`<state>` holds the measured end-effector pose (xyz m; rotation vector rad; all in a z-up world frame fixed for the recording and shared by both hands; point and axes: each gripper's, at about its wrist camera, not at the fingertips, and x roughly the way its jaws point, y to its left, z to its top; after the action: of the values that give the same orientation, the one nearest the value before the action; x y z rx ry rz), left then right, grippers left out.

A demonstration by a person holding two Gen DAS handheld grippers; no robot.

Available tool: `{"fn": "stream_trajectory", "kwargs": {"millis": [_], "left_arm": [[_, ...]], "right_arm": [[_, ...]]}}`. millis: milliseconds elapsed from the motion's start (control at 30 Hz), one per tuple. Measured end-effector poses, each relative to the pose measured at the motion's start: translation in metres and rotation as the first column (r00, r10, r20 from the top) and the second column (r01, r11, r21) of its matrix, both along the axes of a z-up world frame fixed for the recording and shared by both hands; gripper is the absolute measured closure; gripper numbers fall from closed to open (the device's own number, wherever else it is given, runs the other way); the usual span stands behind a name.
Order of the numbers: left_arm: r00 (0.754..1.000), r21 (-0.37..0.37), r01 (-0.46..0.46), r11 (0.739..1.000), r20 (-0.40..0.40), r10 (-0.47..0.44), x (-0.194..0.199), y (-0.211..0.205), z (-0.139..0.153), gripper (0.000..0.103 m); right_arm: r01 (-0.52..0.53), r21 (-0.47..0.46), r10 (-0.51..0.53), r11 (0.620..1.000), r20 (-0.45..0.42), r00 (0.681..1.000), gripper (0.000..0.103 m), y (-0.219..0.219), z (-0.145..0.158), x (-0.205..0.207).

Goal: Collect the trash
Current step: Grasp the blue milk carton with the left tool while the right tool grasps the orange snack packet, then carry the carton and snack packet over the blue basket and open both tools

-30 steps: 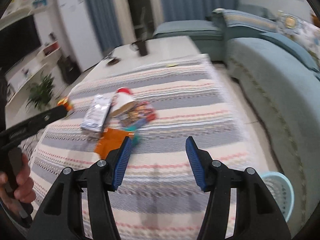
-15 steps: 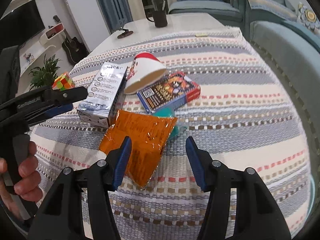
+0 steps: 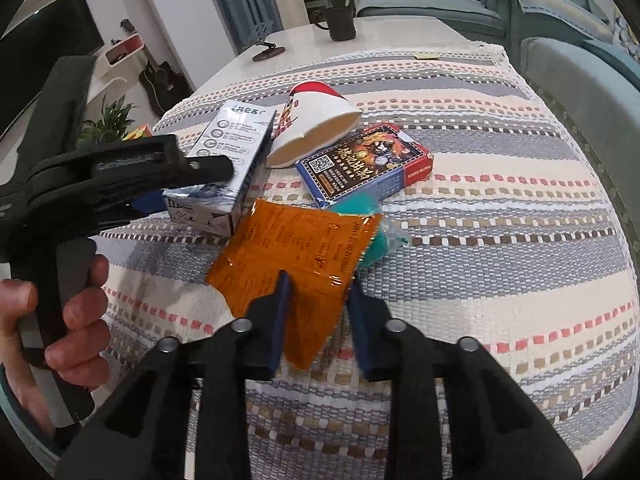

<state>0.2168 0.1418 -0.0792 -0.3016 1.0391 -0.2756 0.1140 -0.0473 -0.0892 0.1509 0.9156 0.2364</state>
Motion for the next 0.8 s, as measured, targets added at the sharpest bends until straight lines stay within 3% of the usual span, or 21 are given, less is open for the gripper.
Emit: {"fn": "stream_trajectory", "kwargs": {"millis": [100, 200, 300, 800], "left_arm": [[1.000, -0.011, 0.019, 1.000, 0.006, -0.019, -0.002, -0.006, 0.003, 0.055], [0.999, 0.066, 0.033, 0.997, 0.037, -0.036, -0.008, -0.019, 0.009, 0.058], [0.995, 0.067, 0.037, 0.997, 0.088, -0.043, -0.020, -0.022, 0.020, 0.062], [0.962, -0.005, 0.120, 0.993, 0.246, -0.115, -0.081, -0.042, 0.090, 0.065]], "right_arm": [[-0.009, 0.007, 0.009, 1.000, 0.017, 1.000, 0.094, -0.003, 0.004, -0.004], [-0.018, 0.016, 0.018, 1.000, 0.035, 0.999, 0.097, -0.004, 0.008, -0.009], [-0.016, 0.023, 0.014, 1.000, 0.063, 0.998, 0.099, -0.007, 0.016, -0.014], [0.095, 0.059, -0.104, 0.994, 0.183, 0.978, 0.101, -0.054, 0.066, -0.066]]}}
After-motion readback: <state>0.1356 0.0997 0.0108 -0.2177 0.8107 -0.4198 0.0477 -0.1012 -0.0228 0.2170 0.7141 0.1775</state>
